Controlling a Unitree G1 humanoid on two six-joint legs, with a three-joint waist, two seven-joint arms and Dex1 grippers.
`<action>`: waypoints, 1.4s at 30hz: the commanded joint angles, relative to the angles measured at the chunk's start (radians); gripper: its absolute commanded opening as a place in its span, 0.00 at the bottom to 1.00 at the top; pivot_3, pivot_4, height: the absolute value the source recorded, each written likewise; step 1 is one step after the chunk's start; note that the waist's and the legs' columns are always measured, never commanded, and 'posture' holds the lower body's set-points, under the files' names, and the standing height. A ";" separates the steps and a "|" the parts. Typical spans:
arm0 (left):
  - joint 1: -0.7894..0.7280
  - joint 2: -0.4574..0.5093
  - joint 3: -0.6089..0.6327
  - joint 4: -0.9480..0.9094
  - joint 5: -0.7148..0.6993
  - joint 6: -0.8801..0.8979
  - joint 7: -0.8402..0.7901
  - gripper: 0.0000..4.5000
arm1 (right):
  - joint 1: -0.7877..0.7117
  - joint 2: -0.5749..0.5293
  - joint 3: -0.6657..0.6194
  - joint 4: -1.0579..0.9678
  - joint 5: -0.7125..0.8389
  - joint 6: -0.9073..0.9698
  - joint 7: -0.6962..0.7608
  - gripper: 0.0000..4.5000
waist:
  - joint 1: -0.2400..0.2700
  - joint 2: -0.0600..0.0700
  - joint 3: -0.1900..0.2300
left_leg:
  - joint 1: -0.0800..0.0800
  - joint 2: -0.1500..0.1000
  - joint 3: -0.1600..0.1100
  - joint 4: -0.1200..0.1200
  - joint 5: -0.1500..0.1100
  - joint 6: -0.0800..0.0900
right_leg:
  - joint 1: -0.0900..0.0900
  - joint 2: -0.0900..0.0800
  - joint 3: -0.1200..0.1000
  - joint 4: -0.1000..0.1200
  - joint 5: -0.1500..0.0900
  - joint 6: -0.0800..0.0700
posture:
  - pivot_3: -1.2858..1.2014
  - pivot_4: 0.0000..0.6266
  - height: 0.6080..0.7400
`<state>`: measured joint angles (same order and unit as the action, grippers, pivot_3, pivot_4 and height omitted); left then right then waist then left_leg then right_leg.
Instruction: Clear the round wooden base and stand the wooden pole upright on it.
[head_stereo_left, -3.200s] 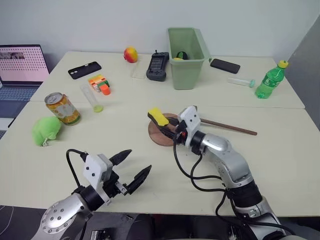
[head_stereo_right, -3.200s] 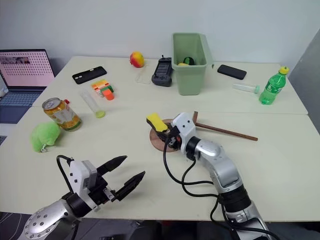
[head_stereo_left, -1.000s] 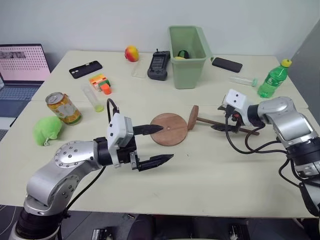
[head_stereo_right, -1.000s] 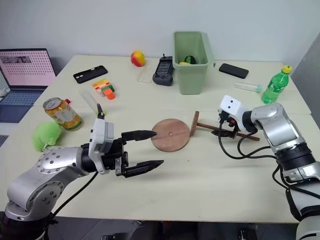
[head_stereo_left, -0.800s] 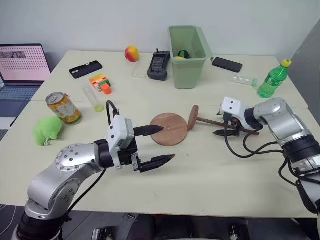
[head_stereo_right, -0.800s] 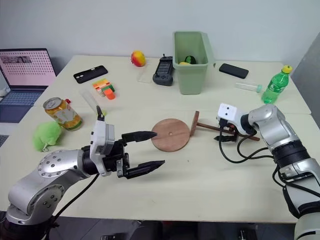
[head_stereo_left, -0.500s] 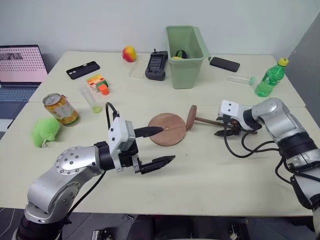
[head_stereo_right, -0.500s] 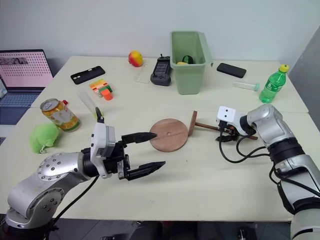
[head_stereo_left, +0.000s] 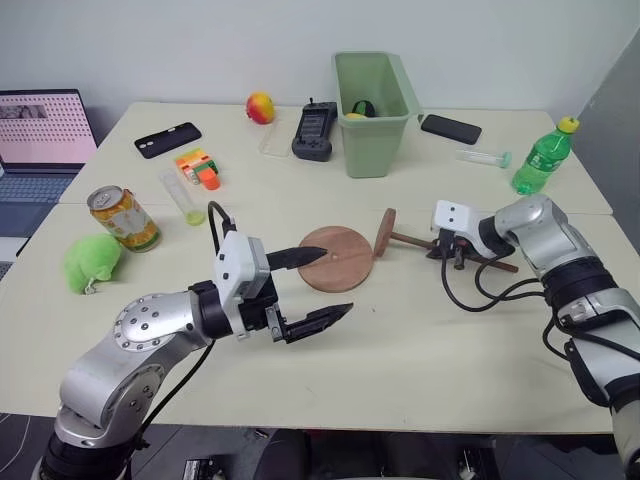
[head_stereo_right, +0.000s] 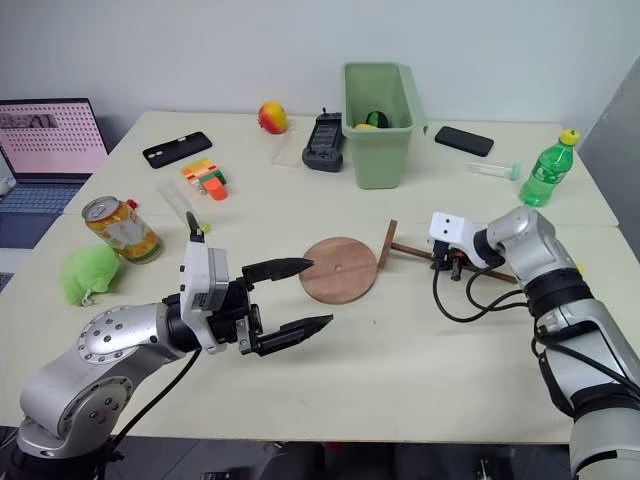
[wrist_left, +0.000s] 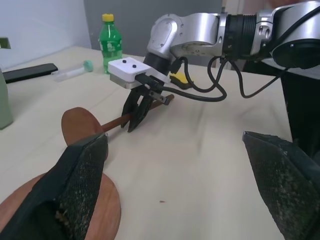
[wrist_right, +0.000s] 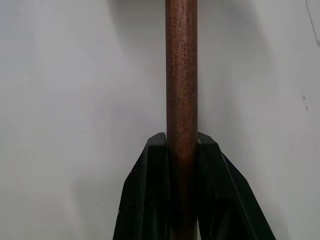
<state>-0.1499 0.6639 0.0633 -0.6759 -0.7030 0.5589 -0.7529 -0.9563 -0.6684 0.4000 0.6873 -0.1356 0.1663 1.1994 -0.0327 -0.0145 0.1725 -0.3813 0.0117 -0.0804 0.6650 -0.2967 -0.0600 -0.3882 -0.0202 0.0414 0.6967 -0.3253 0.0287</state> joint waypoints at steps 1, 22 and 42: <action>0.022 -0.025 0.063 -0.031 0.027 -0.066 0.047 1.00 | -0.049 0.025 -0.174 -0.136 0.143 0.118 -0.021 0.06 | -0.001 0.000 0.000 | 0.000 0.000 0.000 0.000 0.000 0.000 | 0.000 0.000 0.000 0.000 0.000 0.000 | 0.52 0.24 1.00; 0.671 -0.289 0.129 -0.221 0.269 -0.369 0.250 1.00 | 0.182 0.848 -0.356 -0.318 0.319 -0.272 -0.754 0.06 | -0.001 -0.001 -0.001 | 0.002 0.000 0.000 -0.001 -0.001 0.002 | -0.001 -0.001 0.001 0.001 0.001 0.001 | 0.52 0.24 1.00; 0.614 -0.267 0.140 -0.225 0.266 -0.346 0.279 1.00 | 0.234 0.840 -0.298 -0.131 0.279 -0.432 -0.796 0.06 | -0.007 0.000 -0.001 | 0.002 0.001 0.000 -0.002 -0.001 0.002 | 0.000 0.000 0.001 0.002 0.001 0.001 | 0.52 0.24 1.00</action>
<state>0.4640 0.3898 0.2001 -0.8605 -0.4260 0.2157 -0.4806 -0.7519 0.1301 0.0909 0.5515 0.1483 -0.2528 0.4113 -0.0394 -0.0149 0.1716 -0.3790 0.0125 -0.0806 0.6633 -0.2980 -0.0580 -0.3884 -0.0198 0.0426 0.6982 -0.3245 0.0299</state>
